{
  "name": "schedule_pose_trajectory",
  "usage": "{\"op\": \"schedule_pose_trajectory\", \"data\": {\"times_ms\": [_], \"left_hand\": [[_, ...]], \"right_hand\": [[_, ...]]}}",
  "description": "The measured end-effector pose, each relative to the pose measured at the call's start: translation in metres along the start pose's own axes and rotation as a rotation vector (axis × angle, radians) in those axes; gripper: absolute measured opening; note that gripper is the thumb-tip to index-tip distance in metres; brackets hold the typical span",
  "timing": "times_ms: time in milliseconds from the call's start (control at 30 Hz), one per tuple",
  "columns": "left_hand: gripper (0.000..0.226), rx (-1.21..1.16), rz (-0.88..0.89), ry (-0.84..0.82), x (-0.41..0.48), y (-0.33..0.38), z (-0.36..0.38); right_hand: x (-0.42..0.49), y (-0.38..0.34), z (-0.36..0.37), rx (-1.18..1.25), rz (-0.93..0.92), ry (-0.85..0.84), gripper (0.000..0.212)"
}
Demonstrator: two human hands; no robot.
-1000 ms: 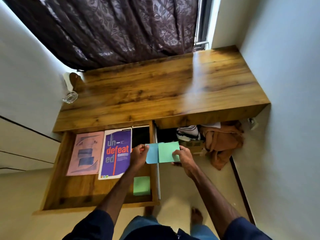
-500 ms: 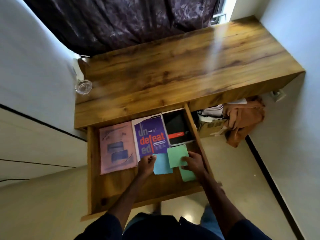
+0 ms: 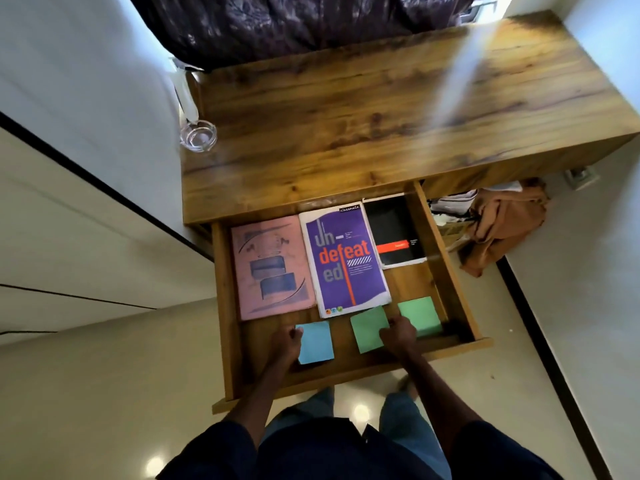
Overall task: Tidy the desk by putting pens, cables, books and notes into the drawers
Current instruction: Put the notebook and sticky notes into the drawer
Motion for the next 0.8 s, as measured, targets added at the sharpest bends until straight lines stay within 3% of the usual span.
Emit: {"op": "schedule_pose_trajectory", "data": {"times_ms": [200,267,367,433,600,800], "left_hand": [[0.031,0.113,0.048,0.043,-0.008,-0.007,0.004],[0.041,0.130,0.083,0.075,-0.013,-0.008,0.005],[0.063,0.399,0.108,0.193,-0.017,-0.010,0.006],[0.070,0.510,0.175,0.160,-0.015,-0.012,0.011],[0.069,0.531,0.341,-0.036,-0.012,-0.004,0.024],[0.070,0.590,0.343,-0.064,-0.009,-0.005,0.026]], "right_hand": [[0.007,-0.001,0.018,-0.171,-0.033,0.025,0.038],[0.003,0.001,0.027,-0.339,-0.075,0.050,0.052],[-0.002,0.003,0.039,-0.603,-0.160,0.152,0.073],[0.000,0.005,0.048,-0.618,-0.211,0.135,0.076],[0.020,0.027,0.064,-0.664,-0.284,-0.043,0.071],[0.007,0.016,0.053,-0.698,-0.290,-0.050,0.072]]}}
Point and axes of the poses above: each hand's wrist, its own x-axis towards the middle knuckle, its own z-axis out of the palm, y = z × x, the point moved 1 cm from there along x, towards the middle knuckle, and after that the axes turned 7 degrees about -y, right-handed, at the moved point
